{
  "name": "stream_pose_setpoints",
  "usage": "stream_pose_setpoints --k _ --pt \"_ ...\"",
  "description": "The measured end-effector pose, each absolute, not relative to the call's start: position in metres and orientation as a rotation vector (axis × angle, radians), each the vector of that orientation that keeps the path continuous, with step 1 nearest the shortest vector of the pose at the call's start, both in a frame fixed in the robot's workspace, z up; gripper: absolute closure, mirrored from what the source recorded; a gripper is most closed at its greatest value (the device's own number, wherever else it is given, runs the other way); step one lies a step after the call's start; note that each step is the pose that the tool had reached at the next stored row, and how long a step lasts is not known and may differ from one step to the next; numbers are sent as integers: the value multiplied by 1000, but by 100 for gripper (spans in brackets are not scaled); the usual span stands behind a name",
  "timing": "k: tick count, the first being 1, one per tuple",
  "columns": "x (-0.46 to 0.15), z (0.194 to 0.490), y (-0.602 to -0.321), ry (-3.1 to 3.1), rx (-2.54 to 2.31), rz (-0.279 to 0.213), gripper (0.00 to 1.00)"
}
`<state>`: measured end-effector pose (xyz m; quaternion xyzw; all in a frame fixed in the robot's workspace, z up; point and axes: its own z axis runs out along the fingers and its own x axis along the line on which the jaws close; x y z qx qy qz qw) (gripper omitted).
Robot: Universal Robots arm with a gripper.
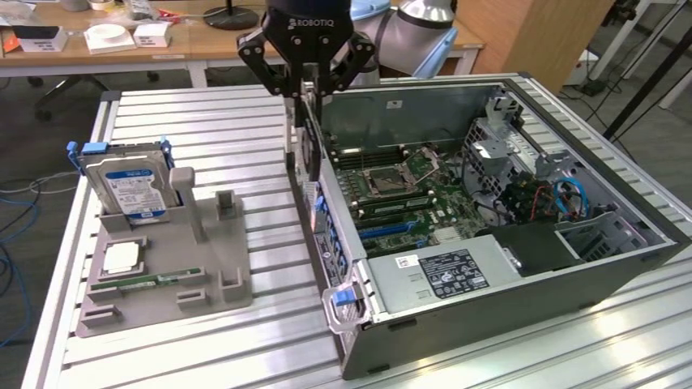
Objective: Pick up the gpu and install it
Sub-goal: 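Pick up the gpu and move the gpu toward the slot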
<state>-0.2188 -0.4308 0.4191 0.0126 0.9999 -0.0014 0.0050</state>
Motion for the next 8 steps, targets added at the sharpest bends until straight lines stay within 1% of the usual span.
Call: stream_pose_setpoints --k 8 --pt "-204 419 -431 3131 40 -4 74"
